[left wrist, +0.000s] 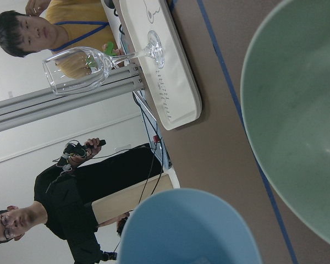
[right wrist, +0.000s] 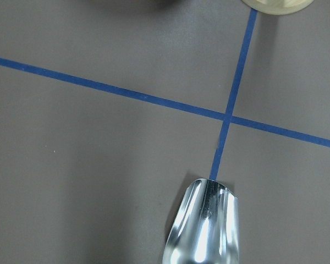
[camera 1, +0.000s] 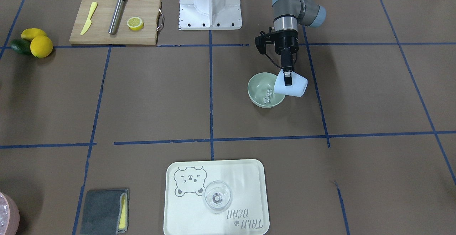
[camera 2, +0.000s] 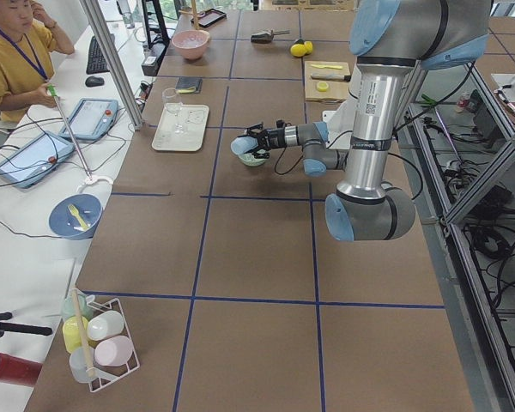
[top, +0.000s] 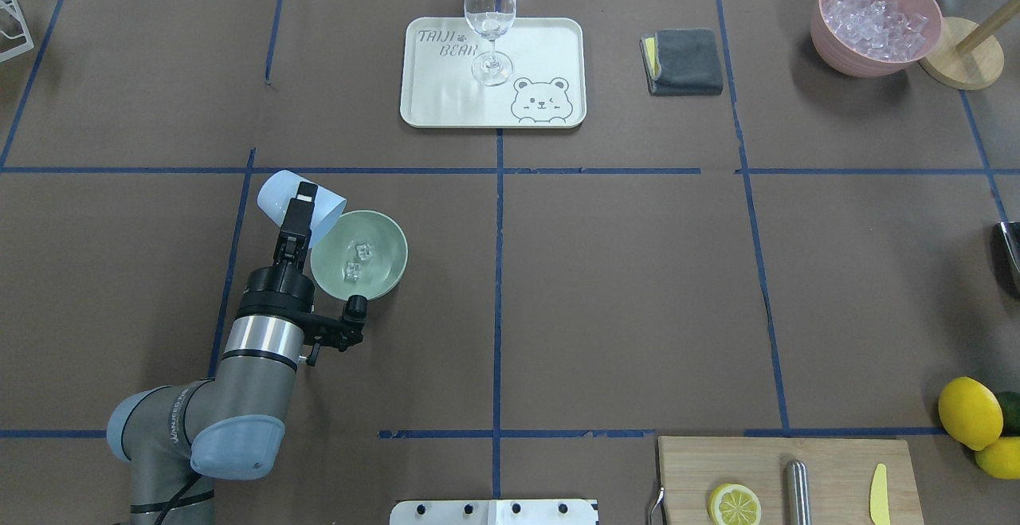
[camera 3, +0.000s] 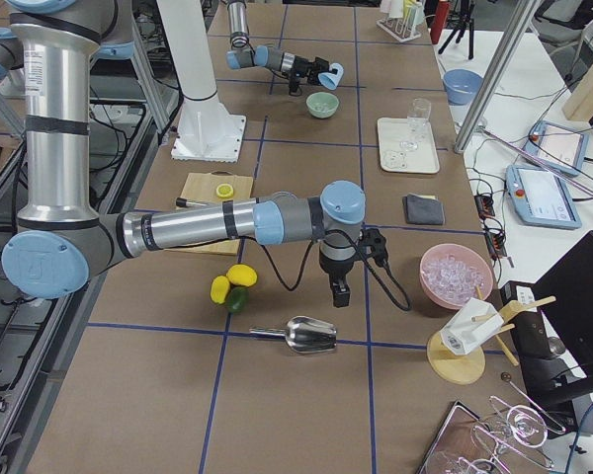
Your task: Pour ice into bowl
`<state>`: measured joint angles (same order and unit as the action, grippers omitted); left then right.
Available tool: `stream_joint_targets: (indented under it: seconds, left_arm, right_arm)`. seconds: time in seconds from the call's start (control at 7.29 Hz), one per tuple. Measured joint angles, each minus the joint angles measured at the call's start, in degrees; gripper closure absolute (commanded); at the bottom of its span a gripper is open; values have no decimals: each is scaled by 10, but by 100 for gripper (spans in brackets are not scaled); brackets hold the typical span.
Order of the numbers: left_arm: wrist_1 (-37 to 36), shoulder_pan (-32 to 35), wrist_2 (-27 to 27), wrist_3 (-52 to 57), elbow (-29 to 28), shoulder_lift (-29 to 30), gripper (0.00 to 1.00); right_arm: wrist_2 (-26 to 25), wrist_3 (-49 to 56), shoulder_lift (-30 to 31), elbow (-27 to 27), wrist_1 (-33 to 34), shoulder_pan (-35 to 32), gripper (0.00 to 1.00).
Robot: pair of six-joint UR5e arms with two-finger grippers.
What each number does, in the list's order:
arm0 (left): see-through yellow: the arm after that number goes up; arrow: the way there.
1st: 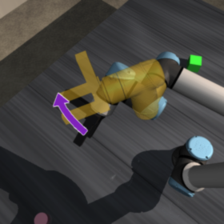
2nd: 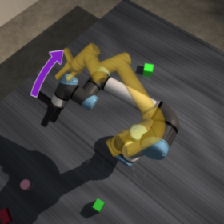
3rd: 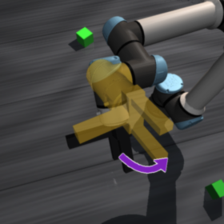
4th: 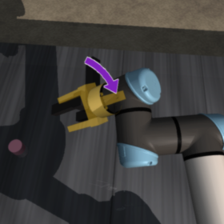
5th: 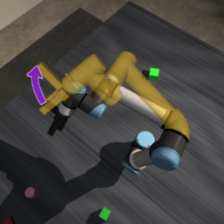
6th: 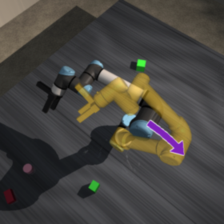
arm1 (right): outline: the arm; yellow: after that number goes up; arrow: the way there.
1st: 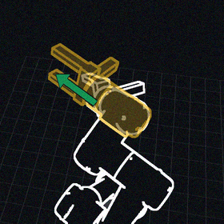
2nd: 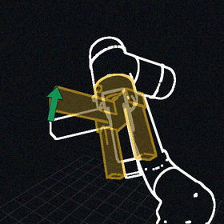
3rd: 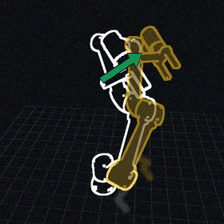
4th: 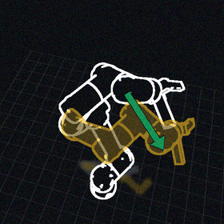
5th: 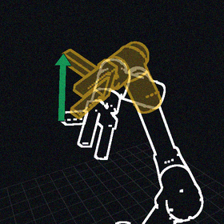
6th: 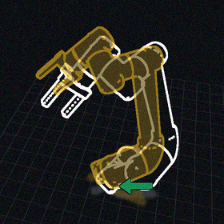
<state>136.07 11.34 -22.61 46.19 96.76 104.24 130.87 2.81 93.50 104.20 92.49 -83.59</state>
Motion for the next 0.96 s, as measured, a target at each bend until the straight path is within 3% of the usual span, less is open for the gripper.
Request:
stream_joint_targets:
  seconds: [0.96]
  left_arm:
    - [3, -2, 13, 28, -2, -4, 99]
  right_arm:
    - [0, -1, 0, 0, 0, 0, 0]
